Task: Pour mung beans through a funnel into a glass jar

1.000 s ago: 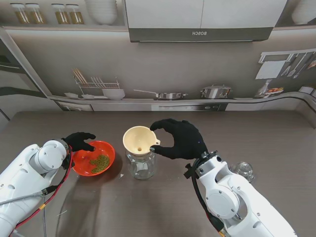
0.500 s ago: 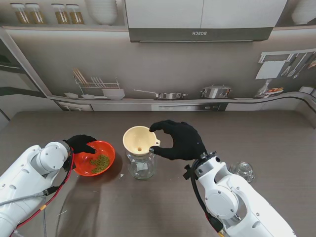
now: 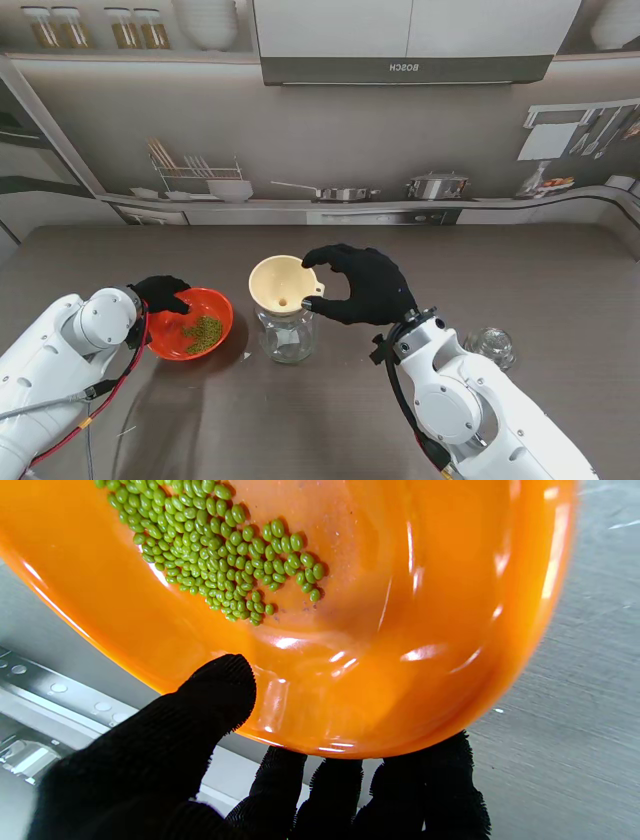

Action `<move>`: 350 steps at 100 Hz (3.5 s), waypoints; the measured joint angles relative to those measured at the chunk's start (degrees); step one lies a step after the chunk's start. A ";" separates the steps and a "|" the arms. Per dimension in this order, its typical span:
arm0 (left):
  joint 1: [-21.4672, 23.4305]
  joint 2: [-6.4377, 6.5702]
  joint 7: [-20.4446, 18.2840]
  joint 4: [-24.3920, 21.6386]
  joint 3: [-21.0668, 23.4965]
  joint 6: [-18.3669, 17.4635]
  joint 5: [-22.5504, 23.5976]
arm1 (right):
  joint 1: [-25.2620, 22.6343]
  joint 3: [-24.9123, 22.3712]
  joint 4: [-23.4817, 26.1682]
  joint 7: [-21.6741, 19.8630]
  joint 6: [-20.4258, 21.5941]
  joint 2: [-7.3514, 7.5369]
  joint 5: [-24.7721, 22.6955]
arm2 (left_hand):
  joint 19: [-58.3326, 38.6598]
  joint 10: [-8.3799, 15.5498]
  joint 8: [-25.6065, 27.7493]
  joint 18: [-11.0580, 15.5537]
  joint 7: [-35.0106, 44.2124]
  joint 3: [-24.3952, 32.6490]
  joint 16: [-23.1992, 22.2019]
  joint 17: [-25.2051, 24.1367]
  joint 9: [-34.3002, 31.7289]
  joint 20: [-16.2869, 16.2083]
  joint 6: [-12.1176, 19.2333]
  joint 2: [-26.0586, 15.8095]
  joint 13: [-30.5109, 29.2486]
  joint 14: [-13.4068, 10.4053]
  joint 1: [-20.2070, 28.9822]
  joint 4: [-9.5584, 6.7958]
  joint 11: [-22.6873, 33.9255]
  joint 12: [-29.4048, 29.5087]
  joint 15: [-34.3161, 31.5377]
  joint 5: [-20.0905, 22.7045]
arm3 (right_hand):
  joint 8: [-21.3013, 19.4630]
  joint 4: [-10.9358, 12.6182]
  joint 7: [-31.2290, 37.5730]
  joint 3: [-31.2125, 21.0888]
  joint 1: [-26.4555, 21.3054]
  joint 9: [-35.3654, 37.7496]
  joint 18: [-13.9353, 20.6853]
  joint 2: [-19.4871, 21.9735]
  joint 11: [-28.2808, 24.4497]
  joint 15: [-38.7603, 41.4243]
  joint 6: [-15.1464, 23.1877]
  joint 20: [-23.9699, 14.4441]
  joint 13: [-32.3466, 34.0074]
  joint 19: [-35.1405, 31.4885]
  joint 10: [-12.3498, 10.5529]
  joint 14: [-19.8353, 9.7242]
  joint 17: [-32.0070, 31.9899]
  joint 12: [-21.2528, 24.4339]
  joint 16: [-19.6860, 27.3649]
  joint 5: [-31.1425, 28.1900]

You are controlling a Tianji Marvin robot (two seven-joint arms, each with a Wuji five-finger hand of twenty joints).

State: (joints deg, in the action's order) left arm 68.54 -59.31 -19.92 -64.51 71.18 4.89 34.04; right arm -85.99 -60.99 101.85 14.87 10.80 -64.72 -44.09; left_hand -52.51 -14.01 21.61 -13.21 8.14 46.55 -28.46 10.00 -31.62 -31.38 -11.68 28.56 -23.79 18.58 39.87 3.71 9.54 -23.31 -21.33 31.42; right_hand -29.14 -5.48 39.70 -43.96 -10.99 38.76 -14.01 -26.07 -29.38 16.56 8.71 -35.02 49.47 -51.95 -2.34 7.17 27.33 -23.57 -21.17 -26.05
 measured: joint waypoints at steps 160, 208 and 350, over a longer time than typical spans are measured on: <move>1.39 -0.36 3.41 -1.16 -1.09 3.94 1.97 | 0.18 0.04 -0.76 -0.41 -0.06 -0.08 0.56 | -16.64 -2.80 0.37 -1.98 3.08 3.16 -14.50 8.31 -4.75 -6.79 -3.94 2.44 -11.90 -0.23 -0.28 0.02 9.79 -12.71 -23.10 3.66 | 0.00 0.00 0.77 -0.72 0.00 2.10 -0.02 0.60 -0.07 0.70 -0.52 0.01 0.60 0.00 0.13 0.00 0.05 -0.03 -0.03 -0.71; 0.31 -0.47 6.59 0.77 -4.48 7.05 4.72 | 0.21 0.00 -0.95 -0.42 -0.05 -0.10 0.92 | -28.95 -0.09 9.67 -0.60 35.52 1.84 -16.84 25.65 -23.41 -6.49 0.37 7.39 -30.32 -5.85 8.63 4.76 19.31 -38.45 -36.11 13.98 | 0.00 0.00 0.88 -0.72 0.00 2.10 -0.03 0.60 -0.07 0.70 -0.63 0.01 0.60 0.00 0.19 0.00 0.08 -0.03 -0.04 -1.43; 6.63 -7.09 21.51 -0.38 6.63 8.15 -17.56 | 0.48 -0.19 -1.81 -0.68 -0.10 -0.23 2.36 | -38.06 0.98 11.43 -9.16 48.43 2.22 -12.42 44.58 -41.14 -2.93 -0.66 7.83 -47.53 -2.83 12.08 7.43 19.94 -37.49 -46.49 15.83 | 0.08 0.00 1.37 -3.65 0.01 2.80 -0.04 2.00 -0.03 0.75 -1.32 0.04 1.24 -0.03 0.57 0.00 0.60 -0.03 -0.17 -4.20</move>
State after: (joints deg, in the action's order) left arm 75.17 -66.41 1.59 -64.89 77.81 13.04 16.48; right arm -85.51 -61.18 100.04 14.18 10.70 -64.96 -41.73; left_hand -90.57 -13.03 33.04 -22.37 56.57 48.77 -40.88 54.58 -72.76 -34.31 -12.35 36.39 -71.33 15.75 51.95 11.14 29.48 -60.80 -67.82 47.25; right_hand -29.05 -5.48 41.08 -47.61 -10.97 41.55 -14.05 -24.07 -29.41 17.31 7.39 -34.97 50.71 -51.98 -1.77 7.17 27.93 -23.60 -21.34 -30.25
